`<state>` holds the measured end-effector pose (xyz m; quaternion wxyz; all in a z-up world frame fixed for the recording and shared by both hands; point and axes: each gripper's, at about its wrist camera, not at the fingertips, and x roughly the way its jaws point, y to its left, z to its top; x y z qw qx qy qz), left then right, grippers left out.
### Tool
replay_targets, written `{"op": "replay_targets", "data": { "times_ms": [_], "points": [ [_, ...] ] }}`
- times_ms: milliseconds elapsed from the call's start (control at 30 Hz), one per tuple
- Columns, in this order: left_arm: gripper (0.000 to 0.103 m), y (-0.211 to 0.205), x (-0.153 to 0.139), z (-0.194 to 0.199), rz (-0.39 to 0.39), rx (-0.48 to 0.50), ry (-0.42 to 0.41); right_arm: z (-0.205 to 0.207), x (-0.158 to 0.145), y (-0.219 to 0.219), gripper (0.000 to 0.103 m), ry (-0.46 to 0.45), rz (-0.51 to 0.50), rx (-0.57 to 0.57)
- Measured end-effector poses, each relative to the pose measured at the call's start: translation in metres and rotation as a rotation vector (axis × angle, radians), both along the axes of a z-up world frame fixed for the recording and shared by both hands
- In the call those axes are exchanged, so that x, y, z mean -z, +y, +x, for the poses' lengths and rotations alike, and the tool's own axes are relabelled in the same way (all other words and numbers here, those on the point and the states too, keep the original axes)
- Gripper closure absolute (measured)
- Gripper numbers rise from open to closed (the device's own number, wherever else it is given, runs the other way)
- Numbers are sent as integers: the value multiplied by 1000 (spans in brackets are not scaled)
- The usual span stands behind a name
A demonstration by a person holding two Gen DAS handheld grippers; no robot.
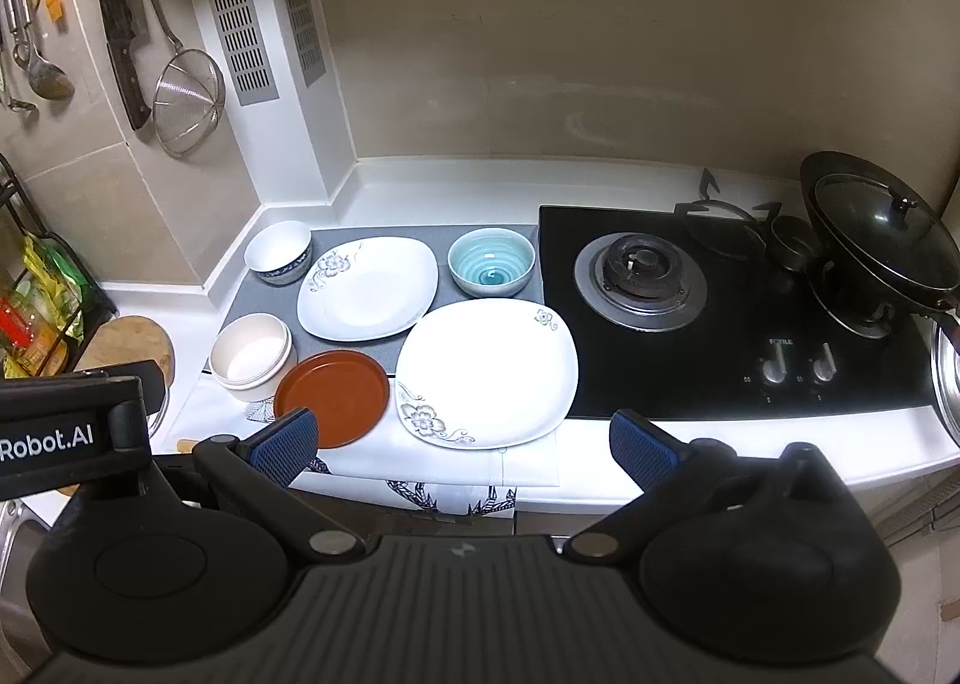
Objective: Organize plates and bowls
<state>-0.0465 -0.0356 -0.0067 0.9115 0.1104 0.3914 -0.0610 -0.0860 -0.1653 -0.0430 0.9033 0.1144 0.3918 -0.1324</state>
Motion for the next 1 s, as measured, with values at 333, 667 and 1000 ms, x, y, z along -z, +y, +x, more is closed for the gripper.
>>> {"op": "replay_targets", "data": {
  "times_ms": [333, 667, 1000],
  "points": [
    [0, -3, 5, 4, 9, 17, 7, 4, 7, -5, 0, 12, 20, 10],
    [0, -11, 14, 23, 20, 42, 26, 18, 17, -11, 0, 30, 34, 29],
    [0, -13, 36, 76, 15, 67, 70, 66, 38, -15, 0, 75, 49, 47]
  ]
}}
